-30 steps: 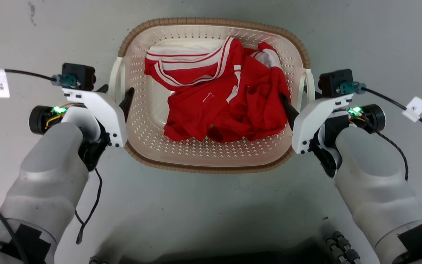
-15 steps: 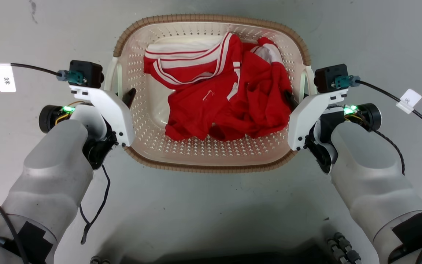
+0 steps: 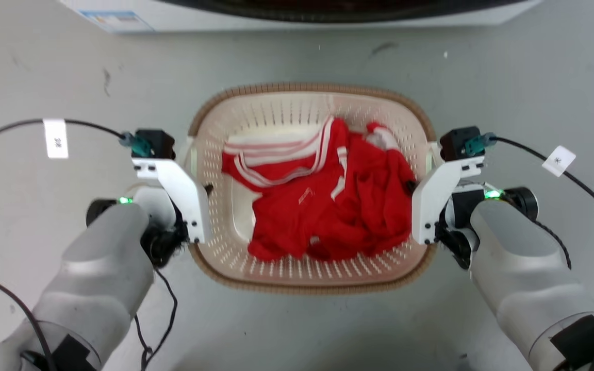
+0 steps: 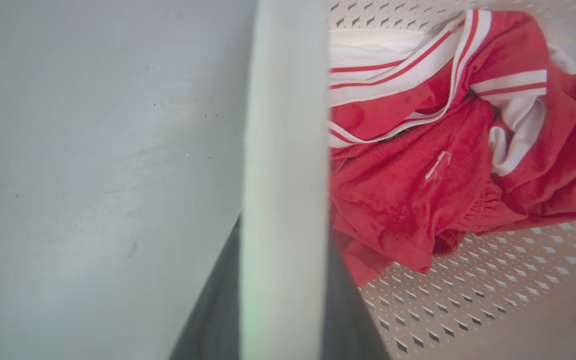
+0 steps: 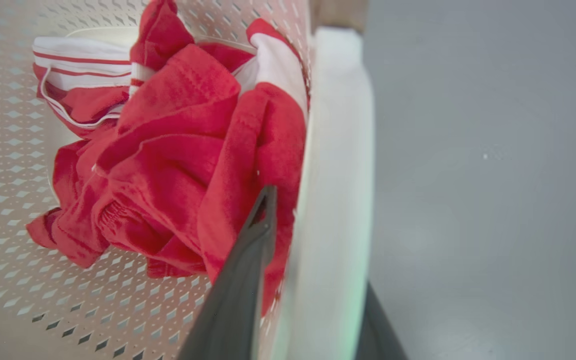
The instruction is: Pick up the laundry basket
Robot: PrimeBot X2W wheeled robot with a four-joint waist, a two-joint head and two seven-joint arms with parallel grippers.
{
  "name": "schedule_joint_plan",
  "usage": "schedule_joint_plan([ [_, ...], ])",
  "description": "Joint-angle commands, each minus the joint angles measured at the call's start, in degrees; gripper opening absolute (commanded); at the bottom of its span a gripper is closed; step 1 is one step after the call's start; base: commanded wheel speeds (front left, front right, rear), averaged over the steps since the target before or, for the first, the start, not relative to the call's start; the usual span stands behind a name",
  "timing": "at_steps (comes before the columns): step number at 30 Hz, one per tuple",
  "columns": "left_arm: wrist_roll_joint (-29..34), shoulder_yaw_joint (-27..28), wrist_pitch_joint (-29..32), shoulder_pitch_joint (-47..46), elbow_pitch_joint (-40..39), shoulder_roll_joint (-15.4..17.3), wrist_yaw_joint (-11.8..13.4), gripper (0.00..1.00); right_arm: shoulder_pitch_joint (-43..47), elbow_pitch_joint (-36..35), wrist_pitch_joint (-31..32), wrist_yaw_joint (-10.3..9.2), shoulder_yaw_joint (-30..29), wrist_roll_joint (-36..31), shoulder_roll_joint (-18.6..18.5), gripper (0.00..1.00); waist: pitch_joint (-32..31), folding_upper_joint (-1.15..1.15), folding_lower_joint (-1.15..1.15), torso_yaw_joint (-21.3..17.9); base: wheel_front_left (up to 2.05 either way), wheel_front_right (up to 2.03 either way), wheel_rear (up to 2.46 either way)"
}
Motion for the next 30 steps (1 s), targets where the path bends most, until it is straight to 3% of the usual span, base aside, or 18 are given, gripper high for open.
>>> schedule_joint_plan([
  [1, -1.06, -0.85, 1.3, 1.49, -0.1, -0.79, -0.32, 0.0, 1.04, 0.12, 1.35, 0.3, 0.79, 0.31, -0.17, 0.0, -5.79, 0.0, 0.0, 0.91, 0.0, 0.0, 0.0],
  [18, -12.04, -4.37, 13.22, 9.09, 1.54, -4.49, -0.5, 0.0, 8.22, -1.17, 22.37, 0.26, 4.25, 10.47, -3.41, 0.0, -28.37, 0.0, 0.0, 2.2, 0.0, 0.0, 0.0],
  [30, -14.93, -5.63, 18.35, 11.21, 3.38, -5.07, -0.51, 0.0, 11.01, 0.21, 30.13, 0.26, 3.84, 14.57, -4.07, 0.0, -37.98, 0.0, 0.0, 2.51, 0.0, 0.0, 0.0],
])
